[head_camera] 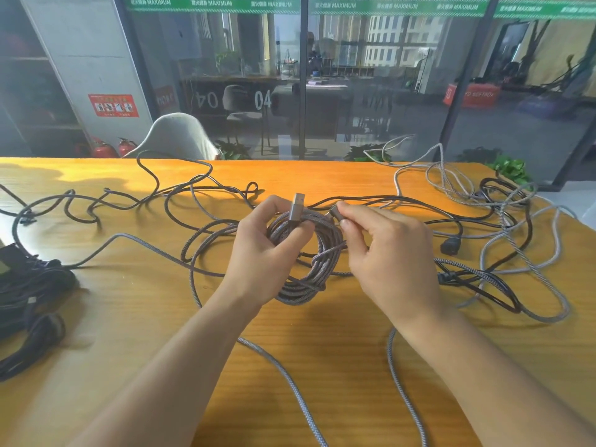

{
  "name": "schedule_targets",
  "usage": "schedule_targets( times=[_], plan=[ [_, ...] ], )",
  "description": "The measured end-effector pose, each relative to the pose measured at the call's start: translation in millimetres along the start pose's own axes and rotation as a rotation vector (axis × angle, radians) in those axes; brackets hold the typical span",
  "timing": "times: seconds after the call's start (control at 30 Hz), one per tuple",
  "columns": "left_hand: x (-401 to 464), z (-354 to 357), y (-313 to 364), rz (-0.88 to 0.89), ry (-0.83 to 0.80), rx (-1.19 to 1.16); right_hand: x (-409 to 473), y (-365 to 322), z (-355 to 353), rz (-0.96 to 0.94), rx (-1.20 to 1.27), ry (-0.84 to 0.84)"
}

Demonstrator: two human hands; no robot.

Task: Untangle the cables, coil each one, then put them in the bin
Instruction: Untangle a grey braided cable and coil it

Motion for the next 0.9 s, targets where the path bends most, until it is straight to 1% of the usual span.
schedule_targets(
  times=[0.07,0.17,0.23,0.33,0.4,0.7,0.8,0.9],
  plan=[
    [0.3,-1.2,-1.1,-0.011,0.015,0.004,-1.3,-2.1,2.2,-0.060,-0.020,-0.006],
    [0.8,-3.7,-0.9,-0.019,0.028,0.006,-0.8,0.4,4.9,-0.107,0.020,0.000],
    [0.9,-3.7,-0.4,-0.019,0.026,0.001,0.2,5.3,5.4,-0.038,0.123,0.009],
    [1.0,-3.5,-1.4,-0.035,0.028,-0.010,-1.9,11.2,6.2,0.169,0.284,0.005],
    [1.6,-5.4,-2.6,-0.042,0.030,-0.011,-3.9,12.2,7.1,0.221,0.319,0.005],
    [0.7,-4.3,-0.9,-0.036,-0.010,0.020,-2.6,5.3,5.2,0.036,0.177,0.005],
    [0.1,-4.0,-1.4,-0.046,-0.023,0.024,-0.3,8.7,7.6,0.007,0.195,-0.079],
    [0.0,-2.8,-1.8,-0.035,-0.038,0.045,1.5,16.8,8.9,0.019,0.252,-0.187]
  ],
)
Point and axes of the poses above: each hand's wrist, its own x-axis towards the middle knuckle, its own z-axis out of the palm, y = z × x, the point moved 4 cm from there along x, towards the middle knuckle
